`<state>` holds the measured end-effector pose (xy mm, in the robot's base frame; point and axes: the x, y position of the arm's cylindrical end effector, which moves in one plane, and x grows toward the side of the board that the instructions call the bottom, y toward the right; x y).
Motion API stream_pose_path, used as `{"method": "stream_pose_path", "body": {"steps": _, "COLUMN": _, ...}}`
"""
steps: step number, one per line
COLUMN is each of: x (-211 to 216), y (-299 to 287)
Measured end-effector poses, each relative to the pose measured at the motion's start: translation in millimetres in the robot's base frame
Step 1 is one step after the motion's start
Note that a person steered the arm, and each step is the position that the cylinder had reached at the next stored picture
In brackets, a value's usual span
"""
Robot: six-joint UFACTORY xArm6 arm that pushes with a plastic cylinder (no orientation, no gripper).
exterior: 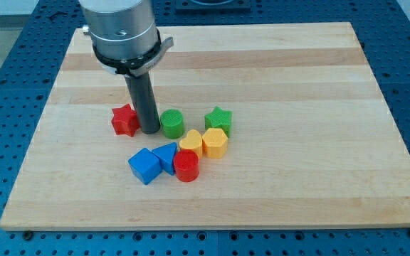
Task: Move yellow heart towards center right
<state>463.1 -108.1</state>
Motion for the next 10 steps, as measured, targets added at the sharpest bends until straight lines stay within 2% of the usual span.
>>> {"method": "stream_pose_path", "body": {"steps": 1, "x": 11, "y": 22}}
{"method": "stream_pose_path", "body": {"steps": 4, "x": -6, "y": 28}}
{"method": "stream_pose_path", "body": {"steps": 8, "x": 43, "y": 38}}
{"method": "stream_pose_path", "body": {"steps": 10, "x": 56, "y": 84}}
